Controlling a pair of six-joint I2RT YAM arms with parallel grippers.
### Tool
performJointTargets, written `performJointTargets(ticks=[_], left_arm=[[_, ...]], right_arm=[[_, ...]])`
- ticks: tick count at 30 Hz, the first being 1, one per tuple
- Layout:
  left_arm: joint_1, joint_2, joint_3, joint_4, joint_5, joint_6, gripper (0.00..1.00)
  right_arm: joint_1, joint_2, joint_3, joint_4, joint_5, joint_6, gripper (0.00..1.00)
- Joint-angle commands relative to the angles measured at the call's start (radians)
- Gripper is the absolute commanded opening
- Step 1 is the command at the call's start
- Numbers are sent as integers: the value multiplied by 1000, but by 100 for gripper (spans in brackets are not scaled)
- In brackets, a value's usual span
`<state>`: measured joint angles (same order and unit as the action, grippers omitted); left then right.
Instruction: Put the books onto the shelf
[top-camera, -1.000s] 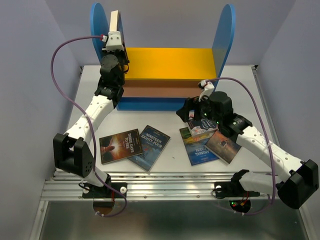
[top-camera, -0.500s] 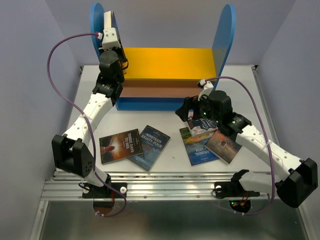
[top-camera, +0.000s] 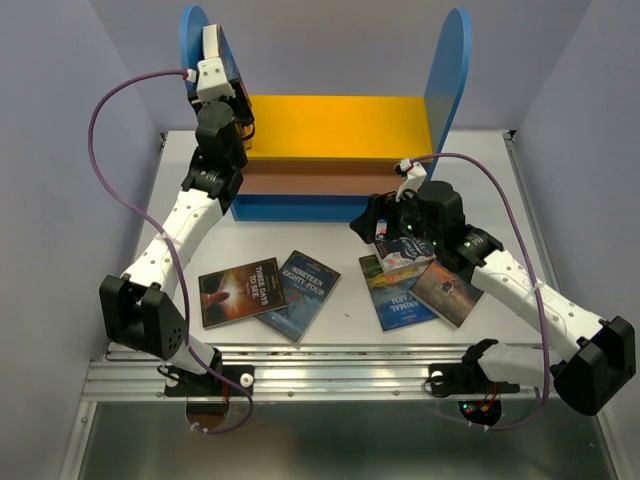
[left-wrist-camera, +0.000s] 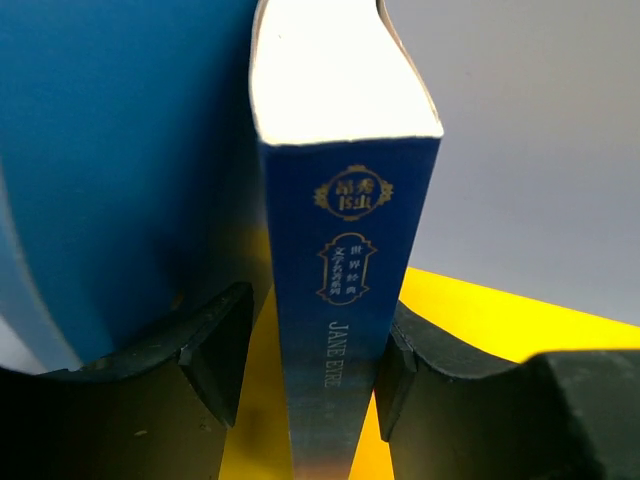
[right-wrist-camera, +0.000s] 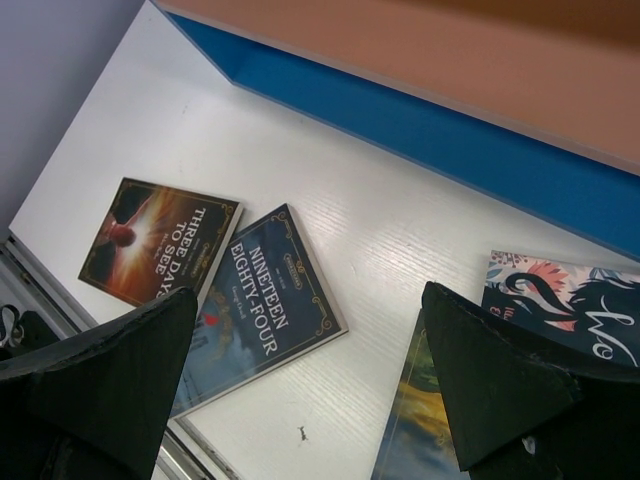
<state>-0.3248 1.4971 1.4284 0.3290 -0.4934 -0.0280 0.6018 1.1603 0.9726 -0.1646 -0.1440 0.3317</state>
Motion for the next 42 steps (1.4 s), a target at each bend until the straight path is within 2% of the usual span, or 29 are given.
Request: performJointTargets(ticks=[1, 10, 12, 13, 15, 22, 28, 32, 37, 42], left_arm=[[6, -93, -17, 35, 13, -33, 58], [4, -147, -65, 31, 67, -62, 69], [4, -167, -85, 25, 116, -87, 76], [6, -194, -95, 27, 162, -95, 87], [1, -225, -124, 28, 191, -119, 98], [-7, -377, -189, -13, 237, -170, 99], [-10, -492, -235, -100, 207, -222, 99], [-10, -558, -295, -182, 309, -302, 99], [-20, -621, -460, -191, 487, -412, 99], [-149, -598, -586, -162, 489, -447, 99]], right_arm=[[-4, 1, 35, 39, -23, 0, 100], [-4, -8, 35, 39, -40, 0, 100], [-4, -7, 35, 37, -40, 0, 100], [-4, -7, 35, 37, -40, -2, 100], [-4, -8, 35, 37, -40, -2, 100], [-4, -4, 37, 37, -46, -6, 100], [-4, 1, 38, 37, -58, -5, 100], [-4, 4, 29, 36, -37, 30, 100], [-4, 4, 2, -25, 116, 104, 100], [-13, -1, -49, -87, 240, 226, 100]])
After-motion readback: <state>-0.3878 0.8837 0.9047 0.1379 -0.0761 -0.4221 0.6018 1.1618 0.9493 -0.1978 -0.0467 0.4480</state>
